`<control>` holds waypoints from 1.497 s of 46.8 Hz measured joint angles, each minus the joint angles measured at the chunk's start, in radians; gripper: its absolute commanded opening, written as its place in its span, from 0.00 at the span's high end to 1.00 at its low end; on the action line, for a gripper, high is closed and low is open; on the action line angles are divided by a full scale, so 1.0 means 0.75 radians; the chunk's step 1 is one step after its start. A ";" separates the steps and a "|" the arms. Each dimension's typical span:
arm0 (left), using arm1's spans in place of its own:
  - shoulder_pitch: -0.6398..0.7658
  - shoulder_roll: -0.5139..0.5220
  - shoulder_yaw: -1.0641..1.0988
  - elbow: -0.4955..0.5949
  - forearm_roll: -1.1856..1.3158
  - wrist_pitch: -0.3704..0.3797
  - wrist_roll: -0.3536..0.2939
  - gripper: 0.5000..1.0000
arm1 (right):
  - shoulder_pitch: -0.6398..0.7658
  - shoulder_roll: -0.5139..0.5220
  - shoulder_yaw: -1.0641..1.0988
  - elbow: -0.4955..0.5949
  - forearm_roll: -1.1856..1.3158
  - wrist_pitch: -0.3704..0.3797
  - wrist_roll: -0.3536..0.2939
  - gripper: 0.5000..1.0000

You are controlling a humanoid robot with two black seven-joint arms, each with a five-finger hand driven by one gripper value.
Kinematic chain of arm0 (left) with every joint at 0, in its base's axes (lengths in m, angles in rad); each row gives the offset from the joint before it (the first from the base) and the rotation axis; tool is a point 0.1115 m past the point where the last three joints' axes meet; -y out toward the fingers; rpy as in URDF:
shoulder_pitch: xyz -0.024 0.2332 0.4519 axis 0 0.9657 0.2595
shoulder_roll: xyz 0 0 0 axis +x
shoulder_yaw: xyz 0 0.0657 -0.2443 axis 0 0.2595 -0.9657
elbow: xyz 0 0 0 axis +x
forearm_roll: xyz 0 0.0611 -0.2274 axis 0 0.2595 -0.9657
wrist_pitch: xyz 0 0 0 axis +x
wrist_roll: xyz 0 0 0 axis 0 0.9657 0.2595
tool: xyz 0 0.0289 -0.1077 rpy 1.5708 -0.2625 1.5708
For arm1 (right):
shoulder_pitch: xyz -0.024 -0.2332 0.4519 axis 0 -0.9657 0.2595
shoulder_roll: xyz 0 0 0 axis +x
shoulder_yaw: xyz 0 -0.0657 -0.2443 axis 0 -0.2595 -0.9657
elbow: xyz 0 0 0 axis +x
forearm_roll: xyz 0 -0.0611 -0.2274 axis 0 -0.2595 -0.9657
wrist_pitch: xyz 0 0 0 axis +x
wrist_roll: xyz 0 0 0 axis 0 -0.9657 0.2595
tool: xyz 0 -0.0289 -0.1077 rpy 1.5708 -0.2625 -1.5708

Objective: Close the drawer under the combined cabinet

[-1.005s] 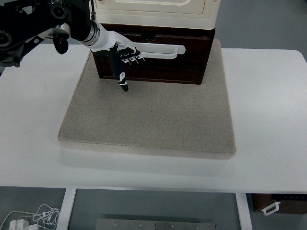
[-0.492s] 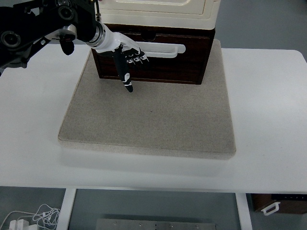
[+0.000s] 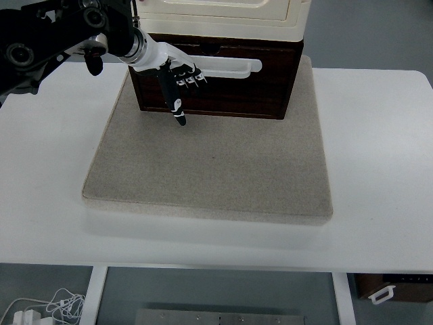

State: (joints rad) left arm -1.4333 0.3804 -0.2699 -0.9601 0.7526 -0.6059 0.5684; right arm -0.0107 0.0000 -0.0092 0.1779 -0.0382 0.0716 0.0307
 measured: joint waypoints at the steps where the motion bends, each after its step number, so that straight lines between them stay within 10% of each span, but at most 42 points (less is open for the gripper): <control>1: 0.000 0.000 0.000 0.001 0.000 0.000 -0.001 0.03 | 0.000 0.000 0.000 0.000 0.000 0.000 0.000 0.10; 70: 0.081 -0.002 -0.960 -0.040 -0.465 -0.007 -0.150 0.01 | 0.000 0.000 0.000 0.000 0.000 0.000 0.000 0.10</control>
State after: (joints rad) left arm -1.3728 0.3787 -0.9900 -0.9899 0.4035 -0.6109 0.4558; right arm -0.0108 0.0000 -0.0092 0.1779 -0.0382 0.0717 0.0307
